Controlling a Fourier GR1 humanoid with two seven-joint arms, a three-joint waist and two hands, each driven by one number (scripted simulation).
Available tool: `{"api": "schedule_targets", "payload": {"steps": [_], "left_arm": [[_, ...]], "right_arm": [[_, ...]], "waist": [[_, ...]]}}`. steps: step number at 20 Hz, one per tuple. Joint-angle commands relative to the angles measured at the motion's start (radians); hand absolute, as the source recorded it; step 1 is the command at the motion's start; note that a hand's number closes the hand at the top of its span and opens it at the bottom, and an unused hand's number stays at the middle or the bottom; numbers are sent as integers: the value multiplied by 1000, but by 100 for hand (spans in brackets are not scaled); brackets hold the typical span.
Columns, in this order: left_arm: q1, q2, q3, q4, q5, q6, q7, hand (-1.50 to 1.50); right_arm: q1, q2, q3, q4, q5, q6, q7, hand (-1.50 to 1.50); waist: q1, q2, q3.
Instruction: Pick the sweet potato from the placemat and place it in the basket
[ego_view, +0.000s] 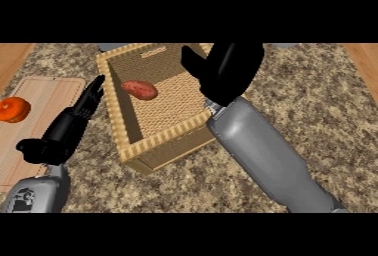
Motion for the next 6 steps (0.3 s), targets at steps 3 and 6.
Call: {"api": "schedule_targets", "payload": {"steps": [3,6], "left_arm": [[18,19,16,31,19,-30,-6,0],[33,24,20,10,20,-30,-13,0]], "right_arm": [[-20,8,-118,-119,4,-94,197,-150],[70,8,-83,-206,-38,-109,231,-150]], "waist": [[-19,-2,-2],[-13,-6,-2]]}}
